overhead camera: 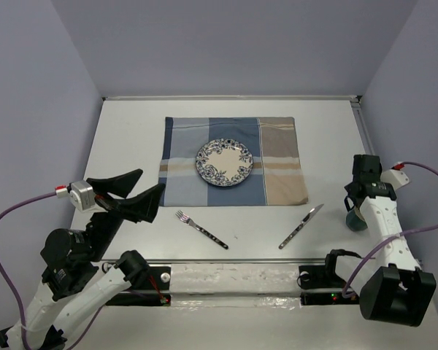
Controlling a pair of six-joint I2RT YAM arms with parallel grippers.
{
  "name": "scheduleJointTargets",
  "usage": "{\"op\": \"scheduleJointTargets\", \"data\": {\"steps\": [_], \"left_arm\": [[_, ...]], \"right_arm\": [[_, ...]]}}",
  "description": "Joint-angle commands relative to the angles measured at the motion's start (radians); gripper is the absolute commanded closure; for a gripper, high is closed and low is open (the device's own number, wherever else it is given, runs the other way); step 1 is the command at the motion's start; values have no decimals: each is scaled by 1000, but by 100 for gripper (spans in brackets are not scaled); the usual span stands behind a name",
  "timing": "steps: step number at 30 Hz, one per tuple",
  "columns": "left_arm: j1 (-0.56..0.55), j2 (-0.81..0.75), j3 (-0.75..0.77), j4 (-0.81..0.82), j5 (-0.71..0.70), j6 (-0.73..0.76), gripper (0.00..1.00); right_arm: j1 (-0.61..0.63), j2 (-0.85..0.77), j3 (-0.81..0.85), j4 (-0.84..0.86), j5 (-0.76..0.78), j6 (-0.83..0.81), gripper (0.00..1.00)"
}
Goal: Set the dinner table for one person
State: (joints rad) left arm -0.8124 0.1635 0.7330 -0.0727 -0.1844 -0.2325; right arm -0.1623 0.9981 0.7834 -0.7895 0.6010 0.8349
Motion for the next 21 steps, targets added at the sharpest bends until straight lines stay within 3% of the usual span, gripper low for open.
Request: {"op": "scheduleJointTargets", "data": {"steps": [1,8,11,15,21], "left_arm": [[-5,11,6,36,-3,21,1],[-5,24,3,34,-9,19,1],[-5,28,2,34,-12,22,1],[-4,33,3,34,-15,24,1],[9,59,0,36,-13,25,1]], "right_arm": [[-17,-7,-42,70,-3,6,41],[-17,8,-84,110,9,18,62],[-17,-2,-81,115,39,10,82],[-17,-32,-36,116,63,-72,97],[19,-67,118,188,-56,-293,100]]}}
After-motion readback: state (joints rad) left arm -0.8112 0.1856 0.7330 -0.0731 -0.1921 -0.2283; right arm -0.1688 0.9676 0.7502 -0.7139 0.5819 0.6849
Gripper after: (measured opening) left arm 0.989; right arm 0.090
